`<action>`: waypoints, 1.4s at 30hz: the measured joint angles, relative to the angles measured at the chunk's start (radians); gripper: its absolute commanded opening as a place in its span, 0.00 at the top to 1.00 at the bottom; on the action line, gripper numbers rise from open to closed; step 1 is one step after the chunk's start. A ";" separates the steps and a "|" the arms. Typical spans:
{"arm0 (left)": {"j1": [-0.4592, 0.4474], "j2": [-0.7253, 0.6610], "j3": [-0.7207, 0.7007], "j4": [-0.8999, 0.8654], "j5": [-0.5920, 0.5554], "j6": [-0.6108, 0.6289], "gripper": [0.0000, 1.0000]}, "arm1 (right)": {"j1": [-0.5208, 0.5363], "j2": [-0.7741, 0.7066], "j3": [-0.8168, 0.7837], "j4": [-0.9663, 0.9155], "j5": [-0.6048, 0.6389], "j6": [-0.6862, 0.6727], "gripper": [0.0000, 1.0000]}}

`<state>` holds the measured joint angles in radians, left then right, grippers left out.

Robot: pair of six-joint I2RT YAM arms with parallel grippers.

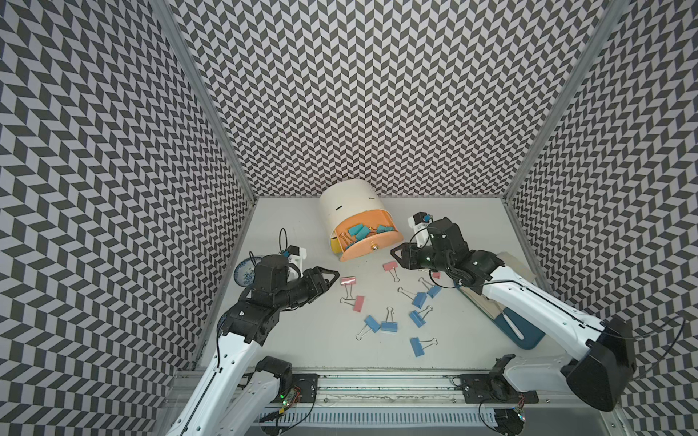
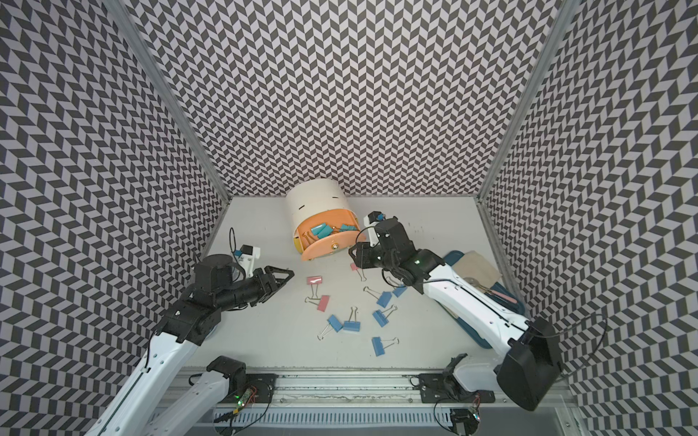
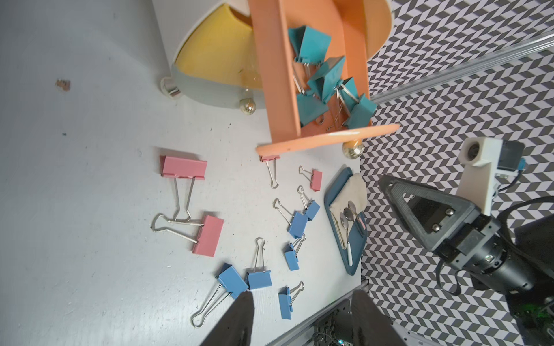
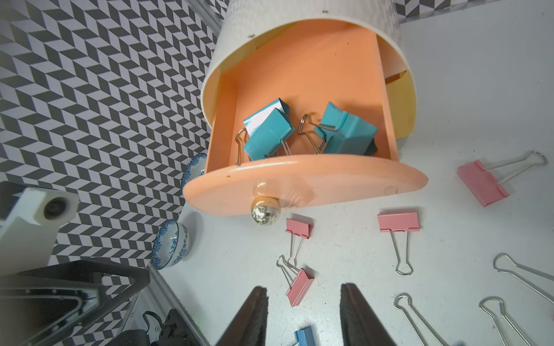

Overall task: Put the binder clips in the drawer according to color
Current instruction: Close the drawer in the storage box.

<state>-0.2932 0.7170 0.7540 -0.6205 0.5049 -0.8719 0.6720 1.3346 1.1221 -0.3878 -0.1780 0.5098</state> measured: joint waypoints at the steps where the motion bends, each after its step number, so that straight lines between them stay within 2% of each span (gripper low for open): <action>1: -0.007 -0.008 -0.016 0.002 0.000 -0.010 0.45 | 0.004 0.000 -0.005 0.009 -0.003 0.006 0.58; 7: -0.052 -0.035 -0.090 0.037 -0.008 -0.072 0.44 | 0.032 0.010 -0.033 0.066 -0.006 0.038 0.58; 14: -0.074 -0.018 -0.095 0.094 -0.015 -0.110 0.44 | 0.038 0.043 -0.040 0.108 -0.005 0.059 0.58; 31: -0.074 0.076 -0.030 0.154 -0.018 -0.113 0.44 | 0.040 0.138 0.012 0.156 -0.015 0.067 0.55; 42: -0.074 0.101 0.000 0.156 -0.018 -0.098 0.44 | 0.052 0.221 0.100 0.172 -0.021 0.080 0.54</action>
<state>-0.3672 0.8177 0.7536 -0.4648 0.4870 -0.9699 0.7238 1.5558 1.2224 -0.2153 -0.1993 0.5896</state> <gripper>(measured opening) 0.559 0.460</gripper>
